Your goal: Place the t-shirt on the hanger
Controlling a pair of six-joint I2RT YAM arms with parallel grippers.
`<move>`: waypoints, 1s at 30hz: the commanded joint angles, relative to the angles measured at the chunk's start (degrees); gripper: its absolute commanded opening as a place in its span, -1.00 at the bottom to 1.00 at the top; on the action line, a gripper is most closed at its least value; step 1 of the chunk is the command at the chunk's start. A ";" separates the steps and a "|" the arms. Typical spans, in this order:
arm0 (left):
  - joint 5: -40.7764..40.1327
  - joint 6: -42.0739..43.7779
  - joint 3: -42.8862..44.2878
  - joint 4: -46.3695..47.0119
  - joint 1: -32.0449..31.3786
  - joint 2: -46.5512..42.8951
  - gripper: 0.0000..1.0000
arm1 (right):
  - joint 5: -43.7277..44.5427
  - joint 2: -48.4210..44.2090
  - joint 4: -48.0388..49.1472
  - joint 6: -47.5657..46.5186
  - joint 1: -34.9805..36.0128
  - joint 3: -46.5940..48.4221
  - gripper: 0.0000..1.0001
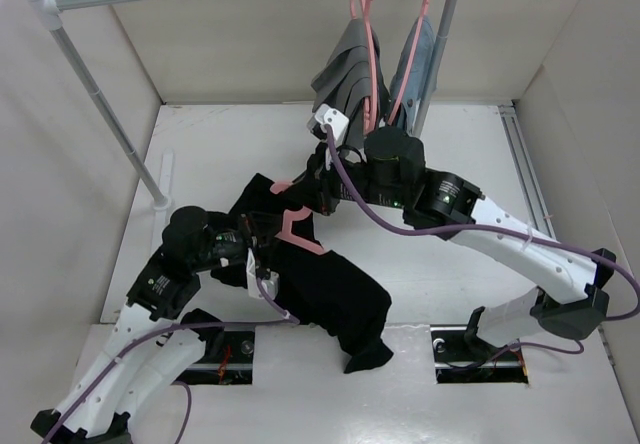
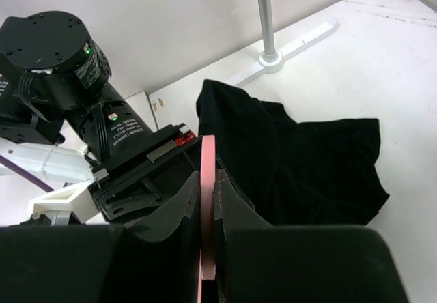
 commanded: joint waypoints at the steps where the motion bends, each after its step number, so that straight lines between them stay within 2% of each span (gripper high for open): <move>1: 1.00 -3.30 -0.12 6.53 -0.32 -1.75 -1.00 | -0.01 -1.73 3.86 0.48 -0.33 -2.05 -1.00; 7: 0.29 -3.82 -0.12 7.06 -0.32 -1.75 -0.95 | 1.92 -4.01 5.53 1.01 -0.33 -3.28 -1.00; 11: 0.29 -5.05 -0.65 8.37 -0.32 -1.75 -0.66 | 3.06 -5.42 7.99 1.62 -0.33 -5.91 -1.00; 12: 0.29 -5.84 -0.65 8.98 -0.32 -1.75 -0.40 | 3.76 -6.12 8.60 1.62 -0.33 -6.53 -1.00; 15: 0.29 -9.60 -1.26 10.65 -0.32 -2.28 0.02 | 5.96 -7.44 10.02 3.03 -0.33 -8.91 -1.00; 16: 0.29 -11.63 -1.26 10.66 -0.32 -2.89 0.32 | 8.23 -7.45 10.02 3.90 -0.33 -9.44 -1.00; 19: -2.94 -19.35 0.14 12.06 -0.32 -3.42 0.92 | 12.80 -8.76 11.59 6.54 -0.33 -12.25 -1.00; 20: -4.53 -25.39 0.84 12.94 -0.32 -4.12 1.00 | 16.13 -8.76 12.21 7.42 -0.33 -13.04 -1.00; 22: -8.56 -32.79 0.85 14.95 -0.32 -5.62 1.00 | 19.22 -9.29 14.49 9.52 -0.33 -14.18 -1.00; 23: -13.46 -36.83 0.85 17.66 -0.32 -6.23 1.00 | 22.80 -8.60 14.50 9.53 -0.33 -14.19 -1.00; 24: -16.03 -45.66 1.37 18.73 -0.32 -6.85 1.00 | 25.19 -7.89 15.02 9.53 0.37 -13.32 -1.00; 26: -19.56 -53.27 3.12 16.92 -0.32 -6.33 1.00 | 30.55 -5.08 15.64 10.06 1.51 -10.86 -1.00; 30: -14.67 -65.41 12.68 5.35 -0.32 1.99 1.00 | 41.79 1.68 20.03 10.06 2.93 -5.85 -1.00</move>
